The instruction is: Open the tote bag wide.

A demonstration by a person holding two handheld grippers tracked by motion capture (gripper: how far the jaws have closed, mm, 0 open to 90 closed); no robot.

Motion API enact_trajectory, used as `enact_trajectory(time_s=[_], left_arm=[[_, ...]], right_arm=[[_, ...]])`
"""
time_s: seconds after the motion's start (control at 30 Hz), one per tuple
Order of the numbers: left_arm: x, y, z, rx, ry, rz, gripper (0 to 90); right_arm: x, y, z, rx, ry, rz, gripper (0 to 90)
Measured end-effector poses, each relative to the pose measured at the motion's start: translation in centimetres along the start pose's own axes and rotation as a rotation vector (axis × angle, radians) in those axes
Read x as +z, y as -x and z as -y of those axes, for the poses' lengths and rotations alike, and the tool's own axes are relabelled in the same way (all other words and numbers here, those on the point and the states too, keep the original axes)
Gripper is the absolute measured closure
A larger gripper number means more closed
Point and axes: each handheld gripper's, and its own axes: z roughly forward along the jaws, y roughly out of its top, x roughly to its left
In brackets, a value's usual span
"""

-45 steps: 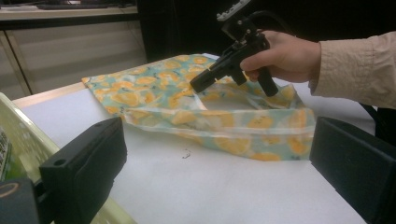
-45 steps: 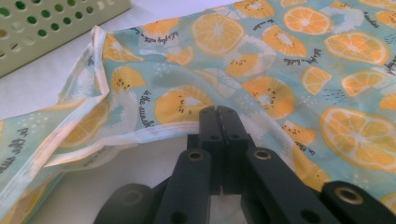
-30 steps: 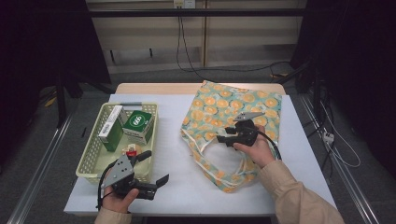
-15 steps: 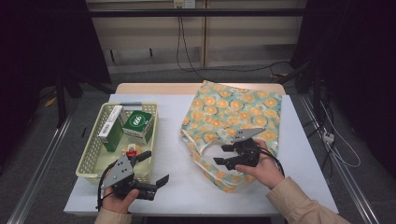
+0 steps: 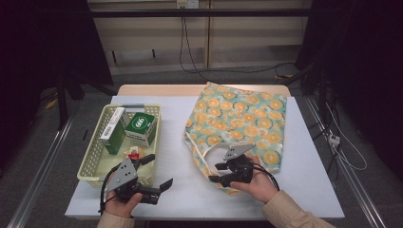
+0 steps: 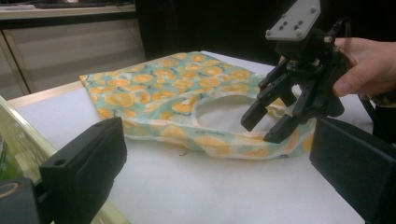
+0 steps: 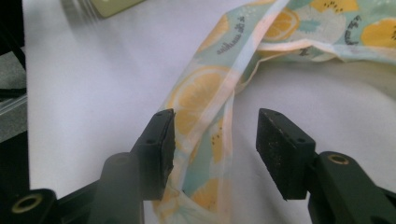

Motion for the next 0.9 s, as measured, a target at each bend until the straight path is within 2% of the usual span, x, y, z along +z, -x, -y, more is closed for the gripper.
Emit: enact_trajectory(time_s=[0.17, 0.27, 0.3, 0.33, 0.37, 0.43, 0.5, 0.57, 0.63, 0.8, 0.9], left_arm=[[-0.1, 0.0, 0.0, -0.001, 0.001, -0.001, 3.4], [-0.1, 0.0, 0.0, -0.003, 0.001, 0.000, 3.4], [0.0, 0.0, 0.0, -0.002, -0.001, 0.000, 3.4], [0.0, 0.0, 0.0, -0.001, -0.001, 0.000, 3.4], [0.0, 0.1, 0.0, -0.002, 0.000, 0.002, 3.4], [0.0, 0.1, 0.0, 0.002, 0.001, 0.002, 3.4], [0.0, 0.1, 0.0, 0.002, -0.001, 0.005, 3.4], [0.0, 0.1, 0.0, 0.004, -0.004, 0.007, 3.4], [0.0, 0.0, 0.0, 0.001, -0.003, 0.005, 3.4], [0.0, 0.1, 0.0, 0.002, -0.001, 0.003, 3.4], [0.0, 0.1, 0.0, 0.003, -0.004, 0.007, 3.4]], right_arm=[[-1.2, -1.3, -0.7, -0.020, 0.030, -0.034, 46.1], [-0.9, -2.0, -0.1, -0.021, 0.025, -0.064, 46.3], [-0.7, -2.2, 0.1, -0.037, 0.010, -0.046, 48.6], [-0.5, -2.1, 0.3, -0.061, -0.009, 0.000, 53.8], [-0.4, -2.1, 0.3, -0.063, -0.020, 0.006, 60.1], [-0.4, -1.6, 0.4, -0.062, -0.031, -0.004, 75.4], [-0.7, -1.2, 0.2, -0.077, -0.033, -0.010, 82.8], [-1.3, -0.7, -0.2, -0.072, -0.017, -0.021, 89.0], [-2.0, 0.0, -0.6, -0.052, -0.002, -0.042, 89.2], [-4.2, 2.2, -2.4, 0.004, 0.084, -0.031, 88.9], [-5.0, 3.5, -3.4, -0.009, 0.078, 0.016, 89.6]])
